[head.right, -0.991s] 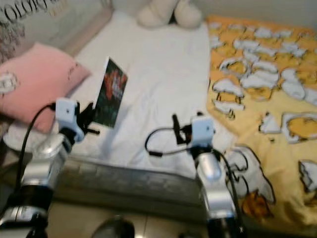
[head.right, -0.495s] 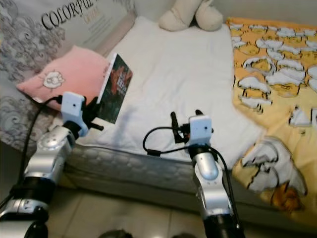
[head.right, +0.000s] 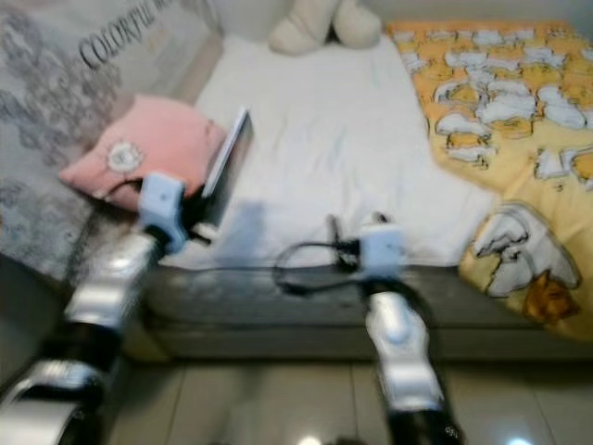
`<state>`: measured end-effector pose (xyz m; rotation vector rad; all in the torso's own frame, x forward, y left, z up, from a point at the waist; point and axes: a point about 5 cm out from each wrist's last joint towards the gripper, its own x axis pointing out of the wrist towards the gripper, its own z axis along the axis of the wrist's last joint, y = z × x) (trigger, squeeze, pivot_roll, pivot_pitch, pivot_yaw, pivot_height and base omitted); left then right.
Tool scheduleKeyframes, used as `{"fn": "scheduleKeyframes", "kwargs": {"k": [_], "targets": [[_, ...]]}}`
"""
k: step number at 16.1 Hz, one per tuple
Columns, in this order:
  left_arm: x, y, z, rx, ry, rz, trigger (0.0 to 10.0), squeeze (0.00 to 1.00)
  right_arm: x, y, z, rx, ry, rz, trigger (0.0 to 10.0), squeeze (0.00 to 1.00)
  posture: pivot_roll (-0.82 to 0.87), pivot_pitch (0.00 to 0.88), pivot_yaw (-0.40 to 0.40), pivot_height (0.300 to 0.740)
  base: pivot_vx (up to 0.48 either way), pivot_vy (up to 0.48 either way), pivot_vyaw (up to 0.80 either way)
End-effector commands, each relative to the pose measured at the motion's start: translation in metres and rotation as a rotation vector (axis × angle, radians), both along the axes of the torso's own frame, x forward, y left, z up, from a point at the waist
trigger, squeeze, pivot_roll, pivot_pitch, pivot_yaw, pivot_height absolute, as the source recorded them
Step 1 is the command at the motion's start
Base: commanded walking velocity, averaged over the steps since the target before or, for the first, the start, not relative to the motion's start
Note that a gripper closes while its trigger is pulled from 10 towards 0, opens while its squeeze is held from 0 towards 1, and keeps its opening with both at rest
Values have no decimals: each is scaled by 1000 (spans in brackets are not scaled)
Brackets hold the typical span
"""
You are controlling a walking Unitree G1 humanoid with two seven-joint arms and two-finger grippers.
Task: Clean up the room
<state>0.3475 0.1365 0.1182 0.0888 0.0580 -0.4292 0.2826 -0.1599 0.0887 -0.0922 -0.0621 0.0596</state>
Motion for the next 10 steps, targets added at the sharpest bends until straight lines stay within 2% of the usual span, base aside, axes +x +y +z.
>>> {"fn": "scheduleKeyframes", "kwargs": {"k": [1,3,5,6,7,10], "targets": [[4,4,9,25,-45,18,10000,0,3,9,6,7,-30,28,10000,0,-142,0,92,736,0,0,0],[2,0,8,-39,-49,27,10000,0,5,8,9,-6,-42,34,10000,0,-150,0,84,736,0,0,0],[-1,-7,9,-137,-60,78,10000,0,6,7,11,-23,-50,40,10000,0,-156,0,84,736,471,0,0],[-5,-20,8,-120,-69,27,10000,0,7,7,12,-24,-55,39,10000,0,-160,0,83,736,472,0,0],[-5,-23,9,-105,-80,14,10000,0,7,8,13,-26,-58,43,10000,0,-161,0,83,736,472,0,0],[-2,-21,8,-107,-61,18,10000,0,7,9,13,-25,-63,41,10000,0,-161,0,87,736,472,0,0]]}}
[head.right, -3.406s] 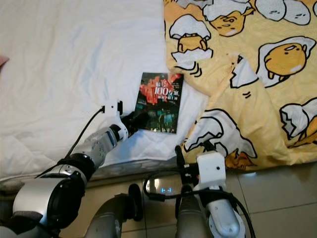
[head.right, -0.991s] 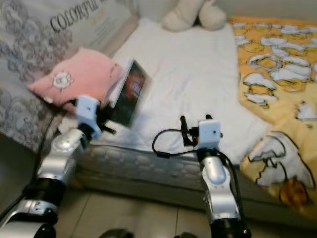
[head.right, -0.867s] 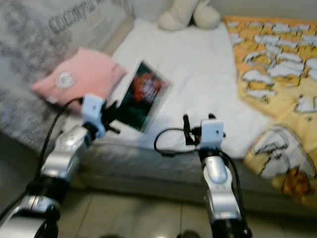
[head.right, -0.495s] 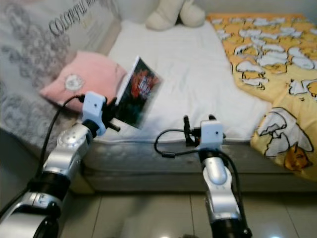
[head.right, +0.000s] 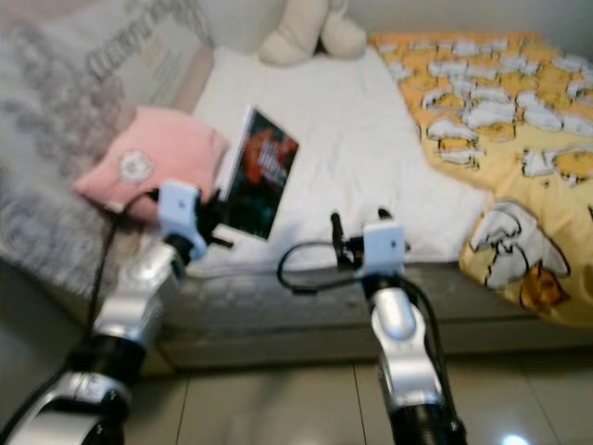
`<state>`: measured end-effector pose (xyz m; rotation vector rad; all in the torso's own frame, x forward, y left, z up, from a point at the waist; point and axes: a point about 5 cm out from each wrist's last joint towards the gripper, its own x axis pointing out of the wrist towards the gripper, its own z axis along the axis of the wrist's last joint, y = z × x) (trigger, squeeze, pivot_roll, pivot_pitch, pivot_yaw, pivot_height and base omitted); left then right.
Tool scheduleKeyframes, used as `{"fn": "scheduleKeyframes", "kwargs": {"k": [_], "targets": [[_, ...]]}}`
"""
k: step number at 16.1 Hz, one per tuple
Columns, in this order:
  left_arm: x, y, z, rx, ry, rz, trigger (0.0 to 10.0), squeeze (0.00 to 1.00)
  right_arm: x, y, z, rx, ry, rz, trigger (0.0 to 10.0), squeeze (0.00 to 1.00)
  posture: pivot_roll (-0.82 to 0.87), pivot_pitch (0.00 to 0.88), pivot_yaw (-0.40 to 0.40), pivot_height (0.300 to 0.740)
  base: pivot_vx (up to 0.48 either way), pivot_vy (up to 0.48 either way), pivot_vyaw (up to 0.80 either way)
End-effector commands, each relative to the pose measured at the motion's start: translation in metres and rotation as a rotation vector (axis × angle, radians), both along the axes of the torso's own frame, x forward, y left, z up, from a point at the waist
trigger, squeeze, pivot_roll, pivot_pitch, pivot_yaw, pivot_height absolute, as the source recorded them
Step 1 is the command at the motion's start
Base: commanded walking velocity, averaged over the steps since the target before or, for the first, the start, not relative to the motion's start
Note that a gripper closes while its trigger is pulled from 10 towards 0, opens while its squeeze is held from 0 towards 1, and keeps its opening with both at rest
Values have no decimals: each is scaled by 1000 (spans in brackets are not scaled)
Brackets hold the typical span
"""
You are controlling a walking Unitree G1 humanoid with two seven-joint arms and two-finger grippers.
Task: Clean up the room
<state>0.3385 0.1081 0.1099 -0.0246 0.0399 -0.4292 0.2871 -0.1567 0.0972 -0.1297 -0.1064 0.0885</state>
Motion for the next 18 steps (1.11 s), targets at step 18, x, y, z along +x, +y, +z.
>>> {"fn": "scheduleKeyframes", "kwargs": {"k": [18], "targets": [[8,21,10,36,-22,20,10000,0,-2,7,-2,15,1,15,10000,0,-132,0,71,736,471,0,0]]}}
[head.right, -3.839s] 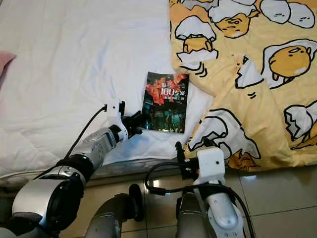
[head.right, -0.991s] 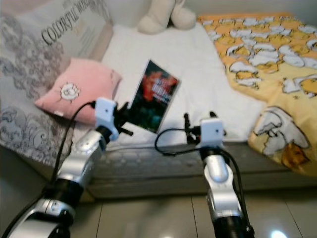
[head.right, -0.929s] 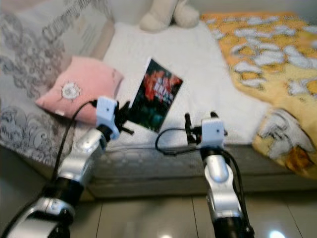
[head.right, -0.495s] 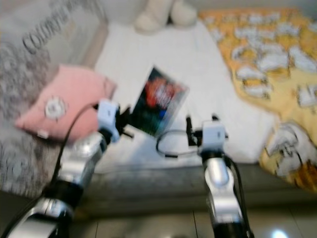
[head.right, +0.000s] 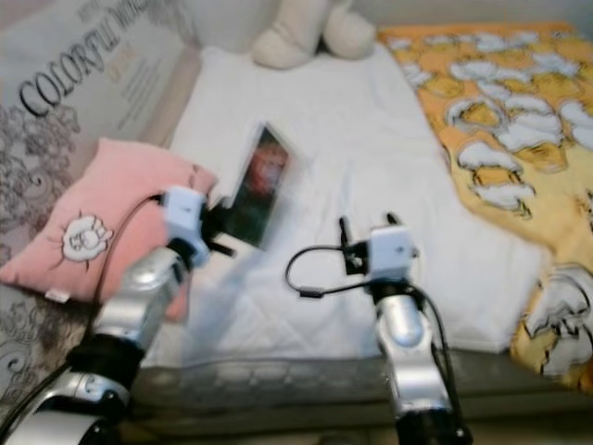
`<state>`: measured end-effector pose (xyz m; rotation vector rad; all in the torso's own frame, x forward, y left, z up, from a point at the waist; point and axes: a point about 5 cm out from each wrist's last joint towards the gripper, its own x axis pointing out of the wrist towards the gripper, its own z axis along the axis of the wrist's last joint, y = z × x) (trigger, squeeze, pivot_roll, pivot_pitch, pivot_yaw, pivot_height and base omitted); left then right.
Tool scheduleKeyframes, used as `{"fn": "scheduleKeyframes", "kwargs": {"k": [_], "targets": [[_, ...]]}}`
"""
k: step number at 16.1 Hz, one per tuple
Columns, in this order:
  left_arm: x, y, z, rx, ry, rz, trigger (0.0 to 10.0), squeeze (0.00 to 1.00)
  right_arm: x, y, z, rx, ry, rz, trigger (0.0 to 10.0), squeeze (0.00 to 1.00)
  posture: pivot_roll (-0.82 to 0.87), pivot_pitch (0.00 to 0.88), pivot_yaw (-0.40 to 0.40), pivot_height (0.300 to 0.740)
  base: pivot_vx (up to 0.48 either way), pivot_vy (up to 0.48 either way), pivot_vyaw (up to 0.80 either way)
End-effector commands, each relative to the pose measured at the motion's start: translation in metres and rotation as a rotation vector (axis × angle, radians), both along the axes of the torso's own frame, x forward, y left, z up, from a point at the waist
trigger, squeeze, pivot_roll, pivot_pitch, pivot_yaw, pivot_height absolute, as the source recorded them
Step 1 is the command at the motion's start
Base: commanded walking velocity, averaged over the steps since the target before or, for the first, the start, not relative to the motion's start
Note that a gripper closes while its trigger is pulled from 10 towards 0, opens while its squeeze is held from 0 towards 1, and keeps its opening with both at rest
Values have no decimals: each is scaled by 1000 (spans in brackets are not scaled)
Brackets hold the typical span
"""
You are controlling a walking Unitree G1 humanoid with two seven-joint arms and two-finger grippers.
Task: Clean up the room
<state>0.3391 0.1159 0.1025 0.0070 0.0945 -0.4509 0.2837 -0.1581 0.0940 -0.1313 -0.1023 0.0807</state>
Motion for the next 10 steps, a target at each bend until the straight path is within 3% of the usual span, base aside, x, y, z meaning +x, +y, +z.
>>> {"fn": "scheduleKeyframes", "kwargs": {"k": [1,2,4,6,8,10], "targets": [[13,12,15,27,-39,15,10000,0,2,9,2,15,-1,32,10000,0,-127,0,61,736,480,0,0],[14,11,14,28,-20,8,10000,0,2,9,2,15,-1,33,10000,0,-125,0,59,736,480,0,0],[23,-6,5,-99,159,-54,10000,0,0,9,2,5,4,50,10000,0,-134,0,34,736,0,0,0],[24,-18,-8,-210,319,-48,10000,0,-7,1,7,-1,-7,49,10000,0,-177,25,9,736,0,0,0],[21,-9,-25,-272,455,43,10000,0,-19,-4,12,16,-21,72,10000,0,-216,39,5,736,0,0,0],[15,11,-39,-378,563,178,10000,0,-31,-7,9,13,6,98,10000,0,-228,43,12,736,0,0,0]]}}
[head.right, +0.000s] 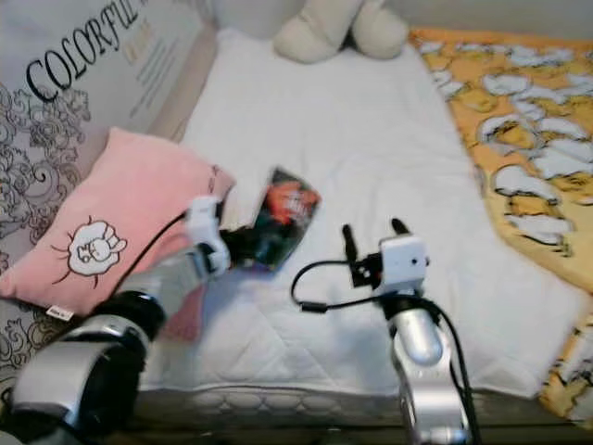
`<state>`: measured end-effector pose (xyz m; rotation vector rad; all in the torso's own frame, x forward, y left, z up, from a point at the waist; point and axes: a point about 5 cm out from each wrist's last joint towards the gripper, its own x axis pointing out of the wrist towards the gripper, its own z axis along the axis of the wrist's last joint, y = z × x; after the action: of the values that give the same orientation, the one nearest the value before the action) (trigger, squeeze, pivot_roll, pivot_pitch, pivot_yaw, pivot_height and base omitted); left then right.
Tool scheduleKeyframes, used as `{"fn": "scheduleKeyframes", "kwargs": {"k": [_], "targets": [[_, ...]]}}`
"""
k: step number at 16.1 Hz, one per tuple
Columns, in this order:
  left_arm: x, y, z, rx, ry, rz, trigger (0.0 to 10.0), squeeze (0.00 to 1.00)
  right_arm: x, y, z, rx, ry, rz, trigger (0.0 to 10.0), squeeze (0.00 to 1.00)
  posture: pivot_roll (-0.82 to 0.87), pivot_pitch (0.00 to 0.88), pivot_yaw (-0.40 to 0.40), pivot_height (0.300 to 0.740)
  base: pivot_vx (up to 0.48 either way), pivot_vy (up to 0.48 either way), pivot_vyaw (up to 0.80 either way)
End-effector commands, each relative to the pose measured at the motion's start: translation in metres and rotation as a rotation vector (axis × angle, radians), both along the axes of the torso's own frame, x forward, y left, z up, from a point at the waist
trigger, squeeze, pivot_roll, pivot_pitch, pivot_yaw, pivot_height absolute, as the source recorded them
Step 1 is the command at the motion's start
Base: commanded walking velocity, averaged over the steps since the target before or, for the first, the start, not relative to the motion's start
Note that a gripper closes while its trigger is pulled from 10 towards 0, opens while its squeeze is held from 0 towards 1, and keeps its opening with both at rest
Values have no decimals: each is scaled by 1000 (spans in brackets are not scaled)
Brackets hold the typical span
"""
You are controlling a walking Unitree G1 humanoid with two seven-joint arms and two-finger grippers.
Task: Clean up the room
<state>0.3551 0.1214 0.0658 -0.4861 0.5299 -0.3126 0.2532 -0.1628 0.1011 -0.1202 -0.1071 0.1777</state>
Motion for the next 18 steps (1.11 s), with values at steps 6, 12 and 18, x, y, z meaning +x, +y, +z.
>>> {"fn": "scheduleKeyframes", "kwargs": {"k": [6,12,18], "targets": [[6,40,7,35,-13,166,10000,0,-1,1,1,9,22,11,10000,0,-202,21,24,736,0,0,0],[25,-2,59,-152,-120,-16,10000,0,6,6,-2,3,34,44,10000,0,-164,0,17,736,0,0,0],[0,61,2,42,116,248,10000,0,8,9,-6,9,41,47,10000,0,-170,0,26,736,0,0,0]]}}
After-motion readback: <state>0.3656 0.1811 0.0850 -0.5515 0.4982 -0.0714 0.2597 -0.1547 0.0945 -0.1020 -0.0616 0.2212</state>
